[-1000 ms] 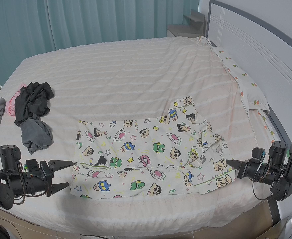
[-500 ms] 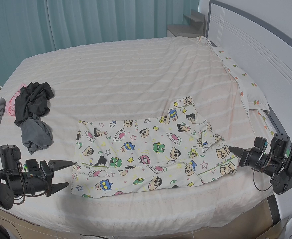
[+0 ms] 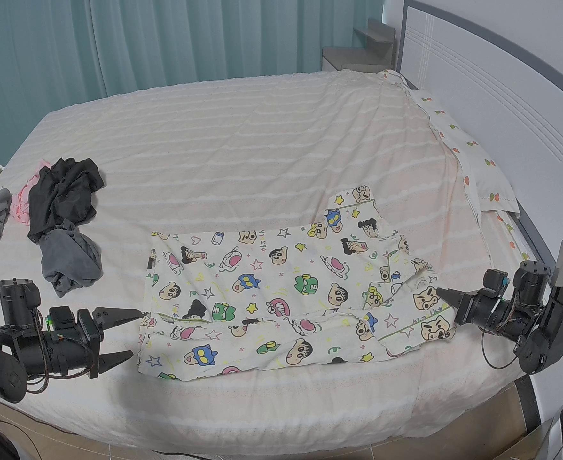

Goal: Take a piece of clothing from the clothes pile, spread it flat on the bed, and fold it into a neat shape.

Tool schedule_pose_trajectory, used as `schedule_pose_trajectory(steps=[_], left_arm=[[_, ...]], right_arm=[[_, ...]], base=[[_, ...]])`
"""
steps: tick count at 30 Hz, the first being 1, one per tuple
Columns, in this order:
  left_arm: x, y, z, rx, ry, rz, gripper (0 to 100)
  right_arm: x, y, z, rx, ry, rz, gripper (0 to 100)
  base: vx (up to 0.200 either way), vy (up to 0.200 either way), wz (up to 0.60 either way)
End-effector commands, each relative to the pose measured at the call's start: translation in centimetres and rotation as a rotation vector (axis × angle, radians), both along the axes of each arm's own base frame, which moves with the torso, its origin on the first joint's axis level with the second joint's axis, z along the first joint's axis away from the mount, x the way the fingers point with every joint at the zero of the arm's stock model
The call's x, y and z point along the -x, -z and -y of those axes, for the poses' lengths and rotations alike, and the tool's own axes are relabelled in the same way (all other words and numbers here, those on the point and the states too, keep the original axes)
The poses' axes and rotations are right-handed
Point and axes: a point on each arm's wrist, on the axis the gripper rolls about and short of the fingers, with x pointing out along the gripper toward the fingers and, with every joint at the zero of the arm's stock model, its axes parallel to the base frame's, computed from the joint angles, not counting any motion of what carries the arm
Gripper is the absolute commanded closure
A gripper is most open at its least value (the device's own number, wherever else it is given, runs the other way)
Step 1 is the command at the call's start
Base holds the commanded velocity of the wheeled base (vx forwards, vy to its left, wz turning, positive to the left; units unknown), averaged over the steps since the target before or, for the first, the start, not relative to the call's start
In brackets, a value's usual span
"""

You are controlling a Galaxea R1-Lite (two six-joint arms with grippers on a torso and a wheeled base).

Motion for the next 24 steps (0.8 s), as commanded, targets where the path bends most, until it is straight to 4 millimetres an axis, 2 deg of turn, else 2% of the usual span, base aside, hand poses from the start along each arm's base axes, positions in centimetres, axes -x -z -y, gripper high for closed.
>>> schedule_pose_trajectory(steps=[1, 6, 11, 13, 16, 17, 20, 21, 22, 24], left_arm=[[0.0, 0.0, 0.0, 0.000, 0.000, -0.003, 0], [0.1, 0.0, 0.0, 0.001, 0.001, -0.003, 0], [0.1, -0.1, 0.1, 0.001, 0.004, 0.002, 0], [0.1, -0.2, 0.1, -0.001, 0.005, 0.008, 0], [0.0, -0.3, 0.1, -0.002, 0.005, 0.017, 0], [0.0, -0.4, 0.1, -0.001, 0.004, 0.019, 0], [0.1, -0.3, 0.1, 0.002, 0.008, 0.017, 0], [0.1, -0.3, 0.1, 0.002, 0.008, 0.017, 0], [0.1, -0.3, 0.2, 0.003, 0.012, 0.018, 0], [0.1, -0.3, 0.2, 0.003, 0.014, 0.018, 0]], right_arm=[[-0.2, 1.6, 0.0, 0.001, 0.001, -0.050, 0], [-0.1, 2.2, 0.1, 0.001, 0.002, -0.071, 0], [0.2, 1.4, 1.0, -0.003, 0.035, -0.051, 0], [1.0, 0.5, 1.6, -0.011, 0.067, -0.046, 0], [2.1, -0.6, 1.4, -0.061, 0.094, -0.058, 0], [3.1, -1.9, 1.3, -0.120, 0.117, -0.059, 0], [4.8, -3.9, 0.8, -0.241, 0.145, -0.063, 0], [4.8, -3.9, 0.8, -0.241, 0.145, -0.063, 0], [6.2, -4.7, 0.5, -0.306, 0.162, -0.085, 0], [6.8, -4.7, 0.5, -0.323, 0.170, -0.101, 0]], base=[[0.000, 0.000, 0.00], [0.000, 0.000, 0.00], [0.000, 0.000, 0.00], [0.000, 0.000, 0.00], [0.000, 0.000, 0.00], [0.000, 0.000, 0.00], [0.000, 0.000, 0.00], [0.000, 0.000, 0.00], [0.000, 0.000, 0.00], [0.000, 0.000, 0.00]])
